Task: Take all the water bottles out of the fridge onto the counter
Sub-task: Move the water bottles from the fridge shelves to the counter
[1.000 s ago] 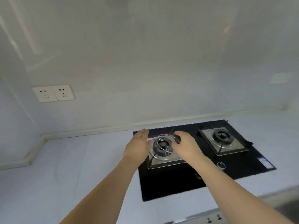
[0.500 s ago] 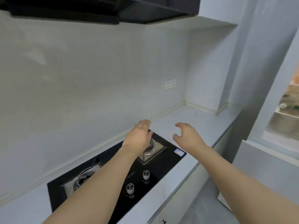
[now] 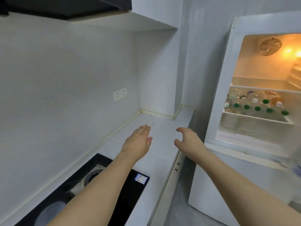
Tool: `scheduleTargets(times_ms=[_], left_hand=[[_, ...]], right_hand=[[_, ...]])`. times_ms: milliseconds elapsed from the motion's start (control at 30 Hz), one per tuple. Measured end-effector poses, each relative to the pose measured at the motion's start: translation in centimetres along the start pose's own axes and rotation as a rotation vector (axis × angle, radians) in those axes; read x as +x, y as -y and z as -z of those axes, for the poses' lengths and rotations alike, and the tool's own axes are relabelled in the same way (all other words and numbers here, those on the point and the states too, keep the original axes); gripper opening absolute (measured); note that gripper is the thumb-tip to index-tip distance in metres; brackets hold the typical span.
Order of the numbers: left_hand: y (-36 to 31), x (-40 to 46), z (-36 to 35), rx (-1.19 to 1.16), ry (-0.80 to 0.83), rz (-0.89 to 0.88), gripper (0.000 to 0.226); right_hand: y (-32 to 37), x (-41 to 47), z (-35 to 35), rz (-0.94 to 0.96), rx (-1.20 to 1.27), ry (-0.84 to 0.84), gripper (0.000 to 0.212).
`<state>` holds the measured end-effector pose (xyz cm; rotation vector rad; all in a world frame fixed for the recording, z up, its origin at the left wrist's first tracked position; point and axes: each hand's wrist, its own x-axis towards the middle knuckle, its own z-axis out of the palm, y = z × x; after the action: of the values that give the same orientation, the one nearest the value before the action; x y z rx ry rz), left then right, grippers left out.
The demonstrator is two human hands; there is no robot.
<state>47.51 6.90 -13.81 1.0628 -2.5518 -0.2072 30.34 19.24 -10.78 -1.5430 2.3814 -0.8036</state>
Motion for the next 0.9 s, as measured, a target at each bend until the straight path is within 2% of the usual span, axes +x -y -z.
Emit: scheduleTargets(times_ms=[200,367,633,900], left_hand=[[-1.3,9.3,-1.7,-0.017,-0.029,-0.114,0.051],[-5.2,14.2,-5.3,-0.048,0.037,-0.211,0.05],[-17.3,22.7,-10.7,-0.115,0.131,-0.373,0.046],[-29.5,30.4,-13.6,-0.192,0.114,-0.409,0.037]], right_hand=[[-3.3,6.1,2.5,-0.077,-0.043,-0.048,0.055],[-8.4,8.0,4.5,-0.181,-0.04,-0.065,0.052],[-20.4,10.8,10.7,-0.361,0.014,-0.173,0.052],[-30.2,14.3,18.5,-0.404,0.032,-0.254,0.053]])
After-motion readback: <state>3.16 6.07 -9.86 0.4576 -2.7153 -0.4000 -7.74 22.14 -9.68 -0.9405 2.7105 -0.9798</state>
